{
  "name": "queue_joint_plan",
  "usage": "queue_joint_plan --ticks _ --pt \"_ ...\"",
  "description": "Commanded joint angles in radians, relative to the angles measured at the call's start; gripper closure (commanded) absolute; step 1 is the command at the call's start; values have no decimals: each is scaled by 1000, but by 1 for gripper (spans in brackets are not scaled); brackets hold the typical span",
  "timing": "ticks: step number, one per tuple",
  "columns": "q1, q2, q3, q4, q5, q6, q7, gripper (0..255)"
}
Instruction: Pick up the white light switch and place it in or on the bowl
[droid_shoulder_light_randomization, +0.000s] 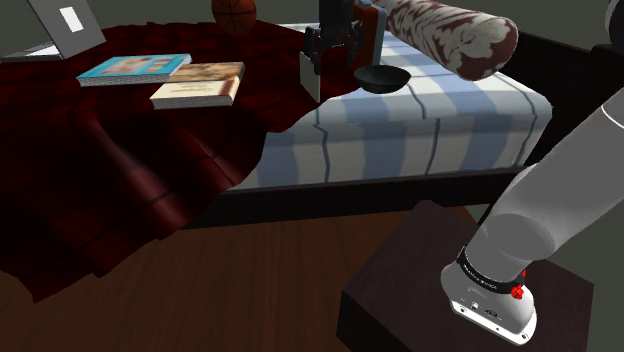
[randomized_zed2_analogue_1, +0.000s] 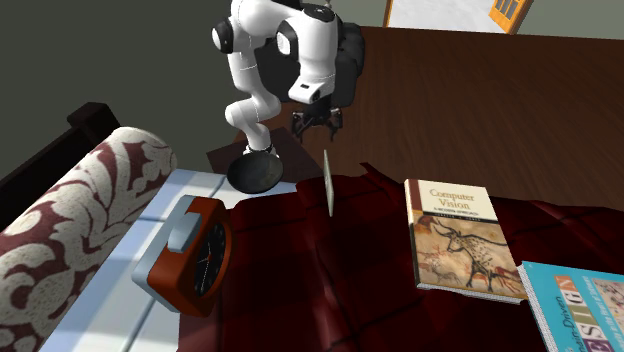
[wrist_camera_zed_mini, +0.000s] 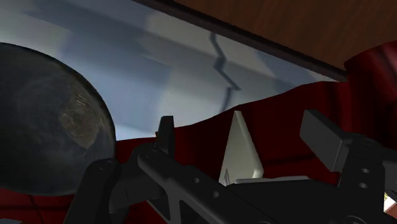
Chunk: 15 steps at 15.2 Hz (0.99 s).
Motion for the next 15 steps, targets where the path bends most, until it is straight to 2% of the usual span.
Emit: queue_joint_plan --ticks 1,5,13,15 --pt "-3 71 10 114 -12 -27 55 0" --pt "-5 222 17 358 -45 -93 144 0" --pt "-9 190 11 213 -40 21 144 0" --pt "-9 190 11 213 -40 21 144 0"
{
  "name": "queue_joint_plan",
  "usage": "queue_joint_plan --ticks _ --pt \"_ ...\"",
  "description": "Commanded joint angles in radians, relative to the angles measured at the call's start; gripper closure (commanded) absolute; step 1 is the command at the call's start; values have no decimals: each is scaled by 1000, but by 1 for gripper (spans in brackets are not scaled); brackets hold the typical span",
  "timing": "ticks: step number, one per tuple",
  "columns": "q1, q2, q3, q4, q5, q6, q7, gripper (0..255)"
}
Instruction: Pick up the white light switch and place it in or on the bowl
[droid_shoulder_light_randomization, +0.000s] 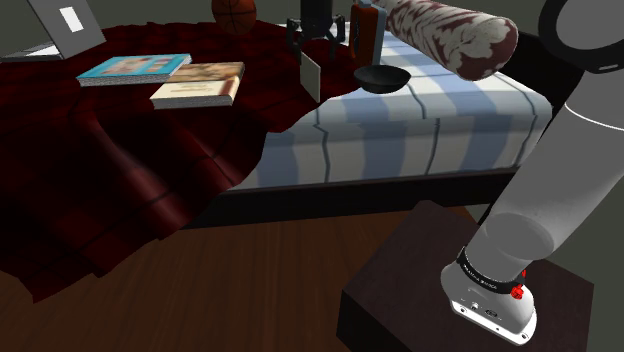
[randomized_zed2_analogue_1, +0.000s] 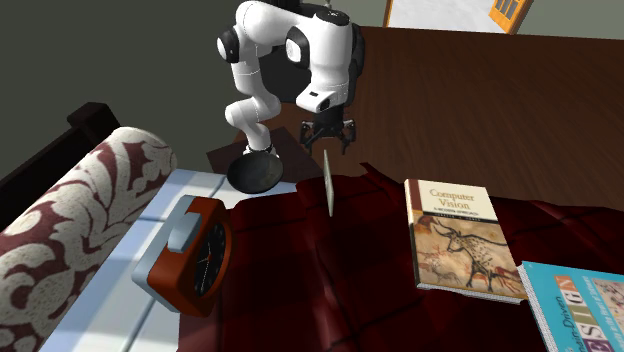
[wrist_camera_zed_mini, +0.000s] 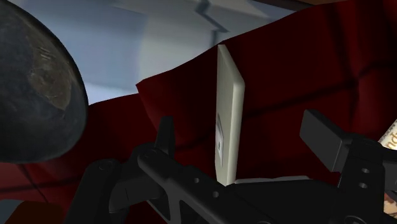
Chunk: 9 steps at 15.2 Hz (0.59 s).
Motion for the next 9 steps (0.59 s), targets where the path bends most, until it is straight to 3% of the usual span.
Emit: queue_joint_plan --ticks 1,6,7,9 --pt "0 -2 0 -7 0 6 0 0" --pt "0 -1 0 -6 0 5 0 0" --pt "0 -1 0 -6 0 5 0 255" --pt "0 -1 0 -6 0 5 0 255"
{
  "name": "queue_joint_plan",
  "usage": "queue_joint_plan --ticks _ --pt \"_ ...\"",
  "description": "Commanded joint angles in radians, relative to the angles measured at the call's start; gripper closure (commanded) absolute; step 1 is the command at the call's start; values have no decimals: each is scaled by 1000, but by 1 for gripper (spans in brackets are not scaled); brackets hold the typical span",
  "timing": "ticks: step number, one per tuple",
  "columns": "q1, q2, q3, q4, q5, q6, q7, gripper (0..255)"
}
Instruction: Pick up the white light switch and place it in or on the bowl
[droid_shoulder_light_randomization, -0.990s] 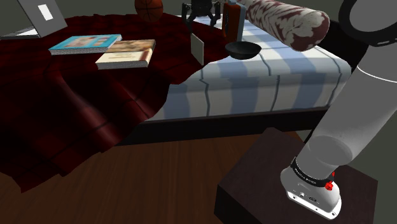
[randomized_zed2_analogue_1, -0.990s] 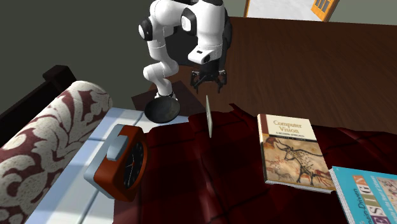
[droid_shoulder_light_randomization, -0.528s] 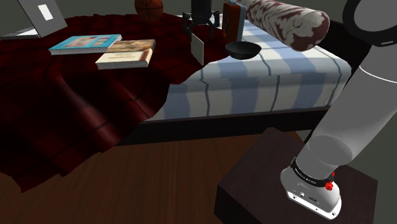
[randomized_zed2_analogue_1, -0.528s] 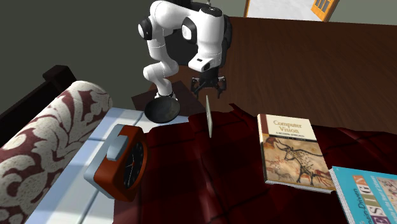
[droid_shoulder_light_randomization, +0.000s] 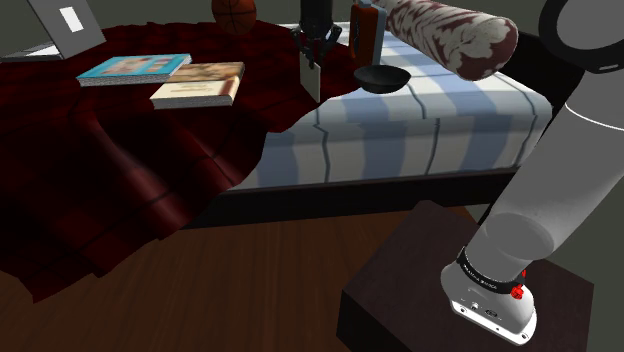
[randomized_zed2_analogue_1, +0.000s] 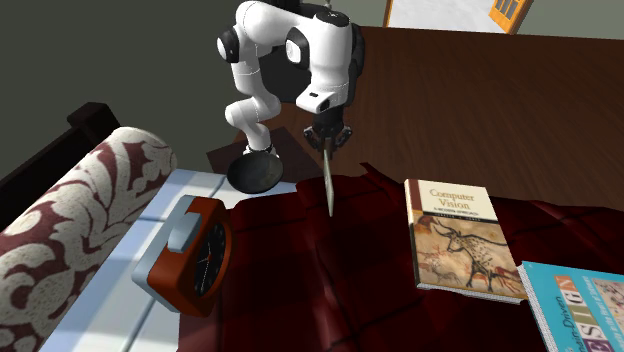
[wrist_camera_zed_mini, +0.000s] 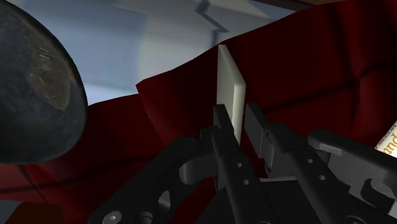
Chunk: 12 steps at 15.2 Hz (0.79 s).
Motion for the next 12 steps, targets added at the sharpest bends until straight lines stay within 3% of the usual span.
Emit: queue_joint_plan --ticks 1,7,12 --pt "0 0 0 0 0 0 0 255" --pt "0 0 0 0 0 0 0 255" --pt "2 28 2 105 -4 -77 -1 255"
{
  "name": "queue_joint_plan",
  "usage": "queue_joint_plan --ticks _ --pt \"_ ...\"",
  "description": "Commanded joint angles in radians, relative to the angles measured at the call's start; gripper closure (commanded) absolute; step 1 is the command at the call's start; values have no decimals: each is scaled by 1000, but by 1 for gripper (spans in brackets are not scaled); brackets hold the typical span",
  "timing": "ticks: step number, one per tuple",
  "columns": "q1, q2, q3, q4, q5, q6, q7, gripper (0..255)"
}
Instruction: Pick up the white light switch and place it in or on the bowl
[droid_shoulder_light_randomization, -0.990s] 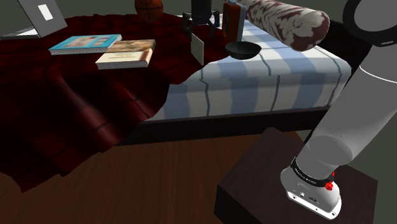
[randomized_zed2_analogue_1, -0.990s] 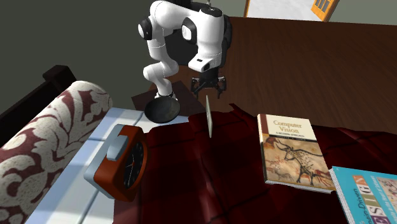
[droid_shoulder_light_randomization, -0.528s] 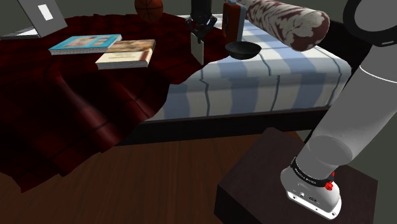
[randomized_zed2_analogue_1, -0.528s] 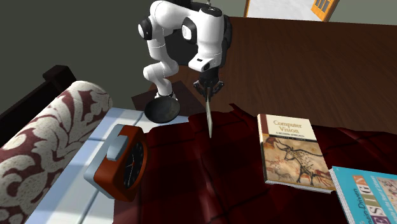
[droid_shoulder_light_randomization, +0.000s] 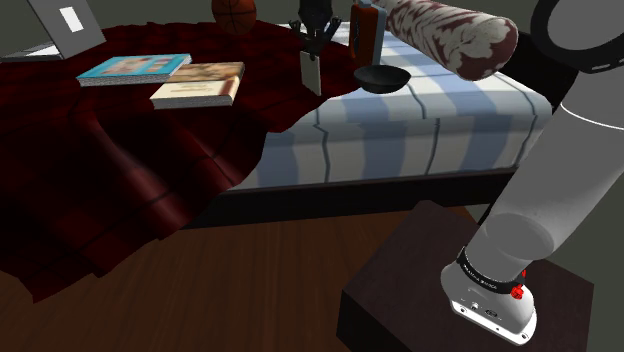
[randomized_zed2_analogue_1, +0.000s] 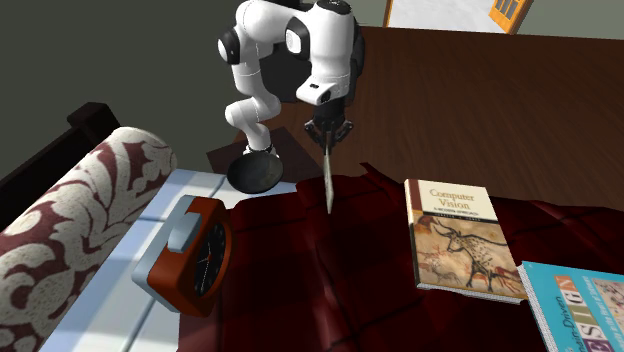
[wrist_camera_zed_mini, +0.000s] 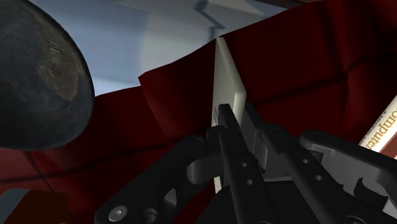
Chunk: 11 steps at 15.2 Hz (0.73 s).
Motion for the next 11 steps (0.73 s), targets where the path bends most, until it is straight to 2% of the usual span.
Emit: queue_joint_plan --ticks 1,11 --pt "0 9 0 40 -1 -31 -2 255" --pt "11 107 6 315 -19 -209 -2 255"
